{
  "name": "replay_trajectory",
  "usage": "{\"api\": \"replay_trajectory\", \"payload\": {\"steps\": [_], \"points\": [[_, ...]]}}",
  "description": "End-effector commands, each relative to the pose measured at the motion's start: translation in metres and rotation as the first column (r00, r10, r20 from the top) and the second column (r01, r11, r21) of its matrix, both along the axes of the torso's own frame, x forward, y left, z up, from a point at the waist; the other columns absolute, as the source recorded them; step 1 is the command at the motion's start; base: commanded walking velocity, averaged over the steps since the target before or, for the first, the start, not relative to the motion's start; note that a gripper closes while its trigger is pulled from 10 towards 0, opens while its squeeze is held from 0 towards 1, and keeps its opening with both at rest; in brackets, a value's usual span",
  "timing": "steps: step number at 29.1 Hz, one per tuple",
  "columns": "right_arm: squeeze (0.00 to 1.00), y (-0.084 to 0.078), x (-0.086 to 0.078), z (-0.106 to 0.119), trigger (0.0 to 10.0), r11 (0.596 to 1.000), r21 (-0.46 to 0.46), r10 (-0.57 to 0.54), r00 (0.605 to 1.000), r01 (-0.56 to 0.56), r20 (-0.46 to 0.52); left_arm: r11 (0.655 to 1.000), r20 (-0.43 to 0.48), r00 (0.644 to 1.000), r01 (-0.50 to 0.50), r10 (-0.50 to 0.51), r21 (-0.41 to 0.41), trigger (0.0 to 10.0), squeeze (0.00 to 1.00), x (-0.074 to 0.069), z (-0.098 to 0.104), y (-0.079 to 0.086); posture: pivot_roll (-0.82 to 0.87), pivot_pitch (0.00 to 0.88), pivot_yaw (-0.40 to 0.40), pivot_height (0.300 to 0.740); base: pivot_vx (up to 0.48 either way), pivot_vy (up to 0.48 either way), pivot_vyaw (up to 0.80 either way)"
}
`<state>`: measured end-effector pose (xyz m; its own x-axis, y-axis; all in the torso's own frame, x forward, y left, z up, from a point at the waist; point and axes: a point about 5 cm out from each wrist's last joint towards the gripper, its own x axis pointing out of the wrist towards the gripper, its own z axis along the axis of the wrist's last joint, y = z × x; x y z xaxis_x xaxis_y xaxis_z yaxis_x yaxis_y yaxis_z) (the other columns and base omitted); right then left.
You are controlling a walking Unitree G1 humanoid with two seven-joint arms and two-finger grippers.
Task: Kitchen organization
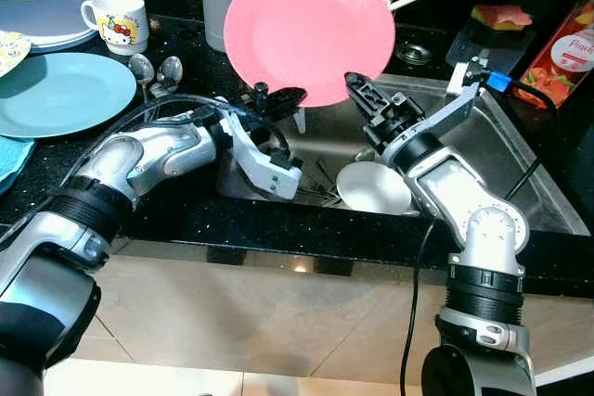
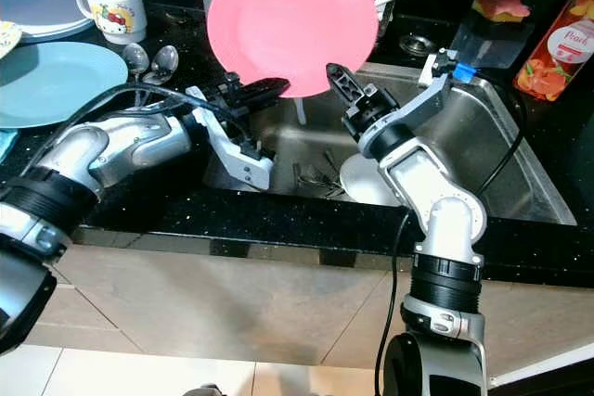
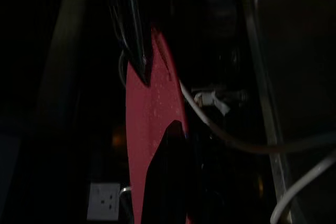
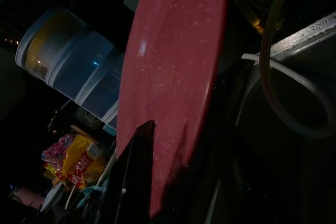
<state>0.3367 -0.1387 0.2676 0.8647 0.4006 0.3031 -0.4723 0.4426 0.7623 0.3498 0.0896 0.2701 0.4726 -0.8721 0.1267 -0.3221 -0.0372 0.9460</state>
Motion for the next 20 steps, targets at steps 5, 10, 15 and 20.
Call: {"api": "replay_trajectory", "payload": {"steps": [5, 10, 15, 20], "points": [[0.00, -0.0010, 0.0017, -0.0025, 0.0, 1.000, 0.000, -0.019, 1.000, 0.019, -0.014, 0.998, -0.021, 0.998, 0.067, -0.067, 0.006, 10.0, 0.00, -0.0082, -0.0064, -0.0110, 0.24, 0.091, -0.108, 0.740, 0.000, 0.000, 0.00], [0.00, -0.0020, 0.0016, -0.0010, 0.0, 1.000, 0.007, -0.025, 1.000, 0.025, -0.007, 0.998, -0.023, 0.998, 0.059, -0.059, -0.002, 10.0, 0.00, -0.0075, -0.0067, -0.0104, 0.24, 0.090, -0.110, 0.740, 0.000, 0.000, 0.00], [0.00, -0.0031, 0.0016, 0.0000, 0.0, 1.000, 0.011, -0.029, 1.000, 0.029, -0.003, 0.998, -0.022, 0.998, 0.059, -0.059, -0.007, 10.0, 0.00, -0.0078, -0.0059, -0.0108, 0.24, 0.089, -0.111, 0.740, 0.000, 0.000, 0.00], [0.00, -0.0023, 0.0016, 0.0004, 10.0, 1.000, 0.012, -0.024, 1.000, 0.024, -0.002, 0.998, -0.041, 0.998, 0.046, -0.048, -0.042, 10.0, 1.00, -0.0058, -0.0045, -0.0110, 0.24, 0.087, -0.112, 0.740, 0.000, 0.000, 0.00]]}}
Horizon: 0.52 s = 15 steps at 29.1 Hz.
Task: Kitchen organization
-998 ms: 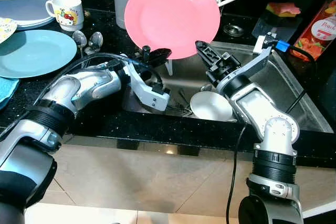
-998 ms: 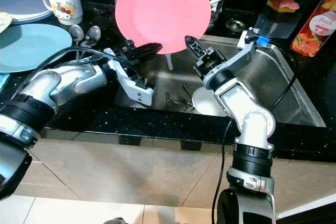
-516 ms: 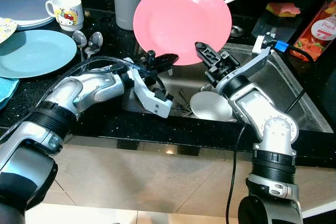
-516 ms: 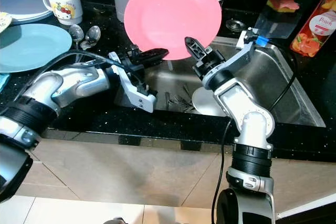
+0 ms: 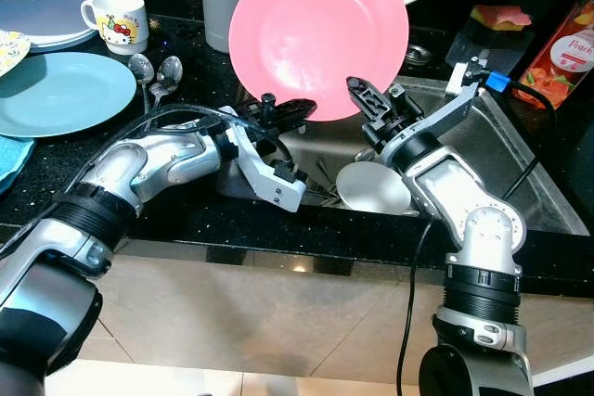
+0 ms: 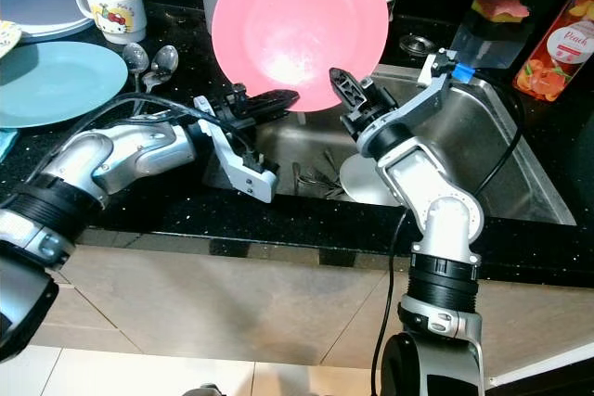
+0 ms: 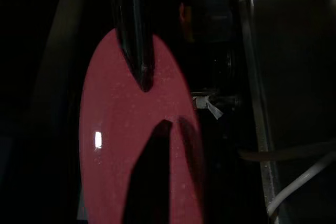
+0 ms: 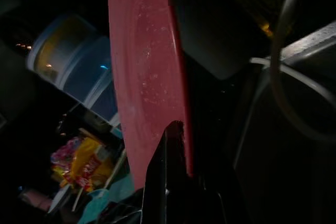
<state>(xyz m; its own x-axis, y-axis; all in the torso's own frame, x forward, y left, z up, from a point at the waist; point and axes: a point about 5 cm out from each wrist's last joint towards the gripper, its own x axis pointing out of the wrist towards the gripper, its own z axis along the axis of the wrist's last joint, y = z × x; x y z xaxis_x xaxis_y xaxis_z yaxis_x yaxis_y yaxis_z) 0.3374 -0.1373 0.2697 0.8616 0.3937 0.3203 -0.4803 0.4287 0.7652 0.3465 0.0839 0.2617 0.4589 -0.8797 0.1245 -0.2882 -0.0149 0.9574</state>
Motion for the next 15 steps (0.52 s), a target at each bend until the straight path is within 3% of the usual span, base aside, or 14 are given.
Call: {"api": "replay_trajectory", "payload": {"steps": [1, 4, 6, 9, 10, 11, 15], "points": [[0.00, -0.004, 0.001, -0.002, 10.0, 1.000, -0.007, -0.023, 1.000, 0.023, -0.014, 0.999, -0.013, 1.000, 0.026, -0.026, -0.028, 10.0, 1.00, -0.002, 0.004, -0.005, 0.24, 0.087, -0.112, 0.740, 0.000, 0.000, 0.00], [0.00, -0.005, 0.002, -0.001, 10.0, 0.999, 0.001, -0.039, 0.999, 0.039, -0.012, 0.999, -0.012, 1.000, 0.022, -0.023, -0.036, 10.0, 1.00, -0.002, 0.005, -0.005, 0.24, 0.086, -0.112, 0.740, 0.000, 0.000, 0.00], [0.00, -0.010, 0.004, 0.000, 10.0, 0.997, 0.018, -0.078, 0.997, 0.079, -0.012, 0.999, -0.034, 0.999, 0.023, -0.024, -0.029, 10.0, 0.00, -0.003, 0.002, -0.005, 0.24, 0.084, -0.111, 0.740, 0.000, 0.000, 0.00], [0.00, -0.019, 0.007, -0.001, 10.0, 0.990, 0.034, -0.135, 0.990, 0.136, -0.032, 0.999, -0.051, 0.998, 0.025, -0.027, -0.040, 10.0, 0.00, -0.004, 0.001, -0.005, 0.24, 0.083, -0.111, 0.740, 0.000, 0.000, 0.00], [0.00, -0.035, 0.013, -0.005, 10.0, 0.966, 0.029, -0.253, 0.965, 0.255, -0.076, 0.998, -0.064, 0.998, 0.025, -0.028, -0.049, 10.0, 0.00, -0.004, 0.000, -0.005, 0.24, 0.081, -0.110, 0.740, 0.000, 0.000, 0.00], [0.00, -0.035, 0.013, -0.005, 10.0, 0.966, 0.029, -0.253, 0.965, 0.255, -0.076, 0.998, -0.064, 0.998, 0.025, -0.028, -0.049, 10.0, 0.00, -0.004, 0.000, -0.005, 0.24, 0.081, -0.110, 0.740, 0.000, 0.000, 0.00], [0.00, -0.063, 0.019, -0.008, 10.0, 0.908, 0.037, -0.411, 0.905, 0.417, -0.112, 0.999, -0.092, 0.996, 0.013, -0.017, -0.038, 10.0, 0.00, -0.003, -0.004, -0.003, 0.24, 0.076, -0.109, 0.740, 0.000, 0.000, 0.00]]}}
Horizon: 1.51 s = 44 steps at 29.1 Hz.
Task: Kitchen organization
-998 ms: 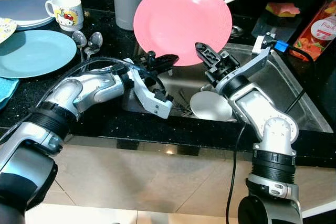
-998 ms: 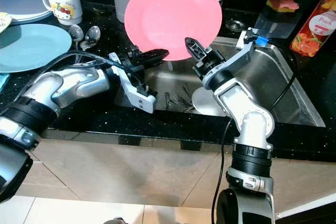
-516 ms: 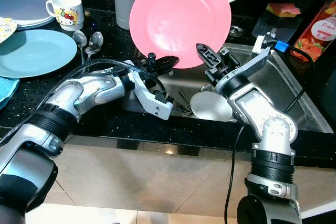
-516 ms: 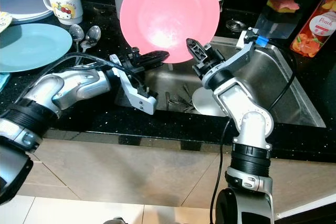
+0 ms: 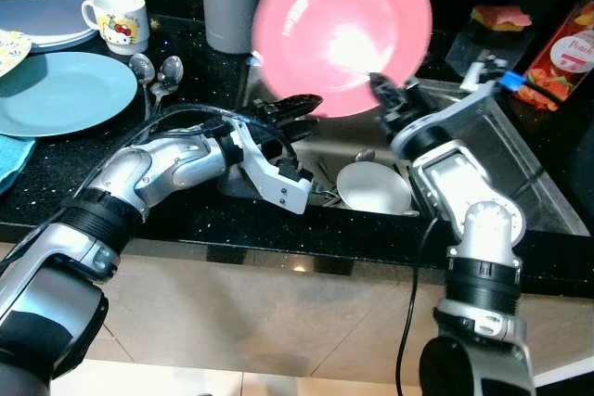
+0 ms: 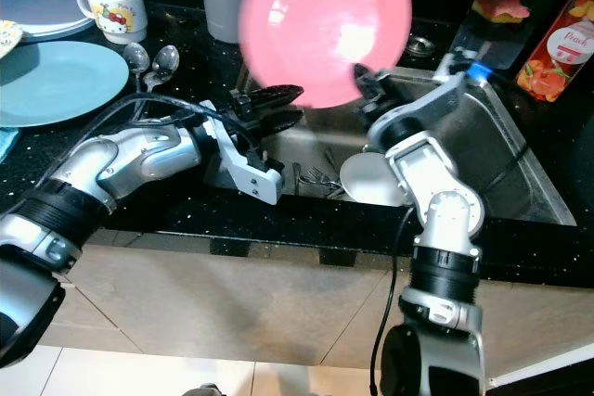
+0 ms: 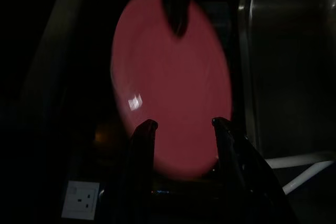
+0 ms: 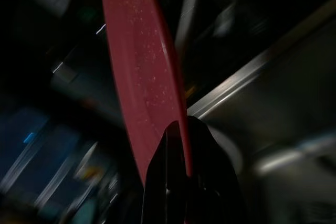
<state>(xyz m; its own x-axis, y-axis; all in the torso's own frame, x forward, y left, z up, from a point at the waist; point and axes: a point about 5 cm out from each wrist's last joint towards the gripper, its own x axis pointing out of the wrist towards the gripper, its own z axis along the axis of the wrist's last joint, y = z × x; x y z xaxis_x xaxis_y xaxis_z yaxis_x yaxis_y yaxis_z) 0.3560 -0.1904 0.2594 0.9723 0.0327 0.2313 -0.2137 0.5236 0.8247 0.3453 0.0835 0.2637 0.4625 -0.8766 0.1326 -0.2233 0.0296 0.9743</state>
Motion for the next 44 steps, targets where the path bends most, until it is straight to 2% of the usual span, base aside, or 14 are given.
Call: {"api": "replay_trajectory", "payload": {"steps": [1, 6, 10, 13, 14, 16, 18, 23, 24, 25, 32, 33, 40, 44], "points": [[0.00, -0.009, 0.000, 0.003, 10.0, 0.999, 0.011, -0.053, 0.999, 0.053, 0.005, 1.000, -0.025, 1.000, 0.010, -0.010, 0.006, 10.0, 0.00, -0.002, -0.006, -0.003, 0.24, 0.076, -0.109, 0.740, 0.000, 0.000, 0.00], [0.00, -0.021, 0.003, -0.009, 10.0, 0.931, -0.329, -0.187, 0.980, 0.156, -0.065, 0.997, -0.086, 0.995, -0.062, 0.057, -0.046, 10.0, 0.00, 0.007, -0.006, 0.004, 0.23, 0.069, -0.107, 0.740, 0.000, 0.000, 0.00], [0.00, 0.001, 0.007, -0.048, 10.0, 0.808, -0.588, -0.165, 0.968, 0.023, -0.190, 0.919, -0.407, 0.907, -0.247, 0.108, -0.307, 10.0, 0.00, 0.029, 0.006, 0.013, 0.23, 0.065, -0.110, 0.740, 0.000, 0.000, 0.00], [0.00, 0.018, 0.005, -0.061, 10.0, 0.783, -0.622, -0.123, 0.970, -0.035, -0.210, 0.837, -0.736, 0.674, -0.369, -0.059, -0.405, 10.0, 0.00, 0.038, 0.002, 0.013, 0.23, 0.066, -0.111, 0.740, 0.000, 0.000, 0.00], [0.00, 0.018, 0.005, -0.061, 10.0, 0.783, -0.622, -0.123, 0.970, -0.035, -0.210, 0.837, -0.736, 0.674, -0.369, -0.059, -0.405, 10.0, 0.00, 0.038, 0.002, 0.013, 0.23, 0.066, -0.111, 0.740, 0.000, 0.000, 0.00], [0.00, 0.029, 0.004, -0.064, 10.0, 0.757, -0.650, -0.091, 0.975, -0.065, -0.202, 0.811, -0.866, 0.452, -0.413, -0.212, -0.414, 10.0, 0.00, 0.039, 0.001, 0.010, 0.23, 0.068, -0.111, 0.740, 0.000, 0.000, 0.00], [0.00, 0.029, 0.004, -0.064, 10.0, 0.757, -0.650, -0.091, 0.975, -0.065, -0.202, 0.811, -0.866, 0.452, -0.413, -0.212, -0.414, 10.0, 0.00, 0.039, 0.001, 0.010, 0.23, 0.068, -0.111, 0.740, 0.000, 0.000, 0.00], [0.00, 0.041, 0.002, -0.067, 10.0, 0.663, -0.741, -0.055, 0.981, -0.103, -0.186, 0.768, -0.922, 0.157, -0.513, -0.355, -0.383, 10.0, 0.00, 0.044, 0.002, 0.011, 0.23, 0.073, -0.116, 0.740, 0.000, 0.000, 0.00], [0.00, 0.041, 0.002, -0.067, 10.0, 0.663, -0.741, -0.055, 0.981, -0.103, -0.186, 0.768, -0.922, 0.157, -0.513, -0.355, -0.383, 10.0, 0.00, 0.044, 0.002, 0.011, 0.23, 0.073, -0.116, 0.740, 0.000, 0.000, 0.00], [0.78, 0.046, 0.002, -0.068, 10.0, 0.618, -0.778, -0.042, 0.984, -0.112, -0.176, 0.752, -0.923, 0.106, -0.550, -0.369, -0.364, 10.0, 0.00, 0.048, 0.000, 0.015, 0.23, 0.072, -0.113, 0.740, 0.000, 0.000, 0.00], [1.00, 0.054, 0.000, -0.063, 10.0, 0.526, -0.844, -0.009, 0.992, -0.100, -0.124, 0.736, -0.944, 0.103, -0.603, -0.312, -0.309, 10.0, 0.00, 0.049, -0.005, 0.023, 0.23, 0.070, -0.103, 0.740, 0.000, 0.000, 0.00], [0.00, 0.055, -0.001, -0.060, 10.0, 0.512, -0.854, 0.003, 0.995, -0.091, -0.104, 0.735, -0.945, 0.106, -0.604, -0.309, -0.308, 10.0, 0.00, 0.049, -0.004, 0.024, 0.22, 0.069, -0.102, 0.740, 0.000, 0.000, 0.00], [0.00, 0.051, -0.005, -0.020, 10.0, 0.561, -0.820, -0.035, 0.993, 0.115, 0.116, 0.682, -0.947, 0.135, -0.664, -0.293, -0.306, 10.0, 0.00, 0.055, -0.001, 0.034, 0.22, 0.068, -0.099, 0.740, 0.000, 0.000, 0.00], [0.00, 0.045, -0.010, 0.006, 10.0, 0.711, -0.671, -0.081, 0.973, 0.208, 0.216, 0.659, -0.946, 0.206, -0.680, -0.251, -0.322, 10.0, 0.00, 0.059, 0.002, 0.042, 0.22, 0.065, -0.096, 0.740, 0.000, 0.000, 0.00]]}}
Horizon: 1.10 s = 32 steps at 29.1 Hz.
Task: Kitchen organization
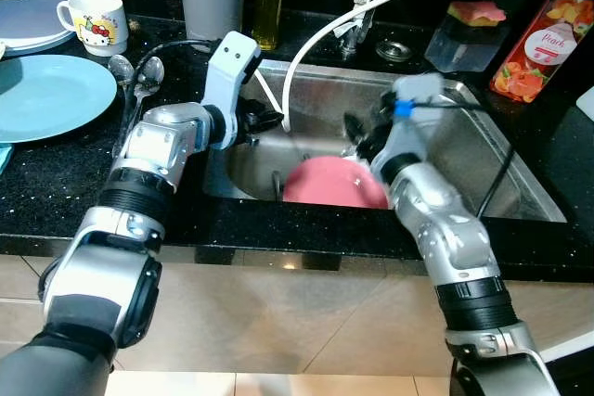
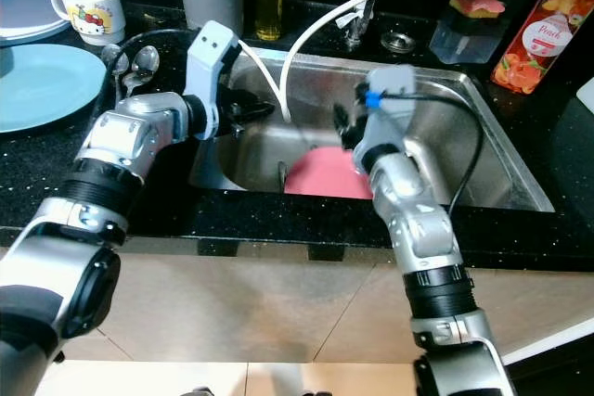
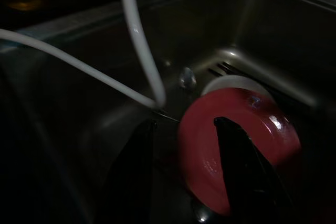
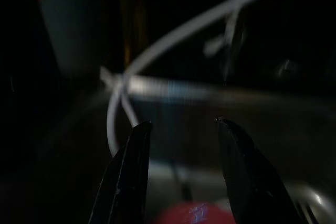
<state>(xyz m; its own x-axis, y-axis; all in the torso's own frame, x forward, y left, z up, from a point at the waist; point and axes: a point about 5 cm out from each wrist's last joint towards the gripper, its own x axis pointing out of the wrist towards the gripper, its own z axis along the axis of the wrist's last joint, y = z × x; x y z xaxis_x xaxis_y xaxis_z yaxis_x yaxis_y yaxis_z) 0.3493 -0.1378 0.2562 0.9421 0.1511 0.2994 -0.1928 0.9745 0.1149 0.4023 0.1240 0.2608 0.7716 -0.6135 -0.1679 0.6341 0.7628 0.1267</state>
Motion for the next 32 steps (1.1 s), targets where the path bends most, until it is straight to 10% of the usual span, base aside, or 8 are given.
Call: {"api": "replay_trajectory", "payload": {"steps": [1, 5, 21, 29, 32], "points": [[0.00, -0.007, -0.003, 0.009, 10.0, 0.996, 0.083, -0.021, 0.999, 0.018, 0.044, 1.000, 0.032, 0.999, -0.013, 0.012, 0.027, 10.0, 0.00, 0.002, 0.005, 0.001, 0.22, 0.065, -0.096, 0.740, 0.000, 0.000, 0.00], [0.00, -0.018, -0.005, 0.018, 10.0, 0.953, 0.300, -0.070, 0.995, 0.047, 0.066, 0.995, 0.084, 0.994, -0.075, 0.069, 0.070, 10.0, 0.00, 0.005, 0.005, 0.007, 0.22, 0.061, -0.096, 0.740, 0.000, 0.000, 0.00], [0.00, -0.014, -0.011, 0.028, 10.0, 0.946, 0.320, -0.082, 0.991, 0.043, 0.109, 0.954, 0.141, 0.954, -0.281, 0.266, 0.105, 10.0, 0.00, 0.014, 0.006, 0.021, 0.19, 0.028, -0.081, 0.740, 0.000, 0.000, 0.00], [0.00, -0.016, -0.013, 0.027, 10.0, 0.953, 0.297, -0.094, 0.989, 0.058, 0.109, 0.829, 0.227, 0.848, -0.523, 0.480, 0.200, 10.0, 0.00, 0.019, 0.001, 0.046, 0.16, 0.017, -0.064, 0.740, 0.000, 0.000, 0.00], [0.00, -0.019, -0.012, 0.023, 10.0, 0.956, 0.285, -0.096, 0.991, 0.066, 0.091, 0.683, 0.307, 0.729, -0.683, 0.612, 0.260, 10.0, 0.00, 0.019, 0.003, 0.073, 0.17, 0.023, -0.074, 0.740, 0.000, 0.000, 0.00]]}}
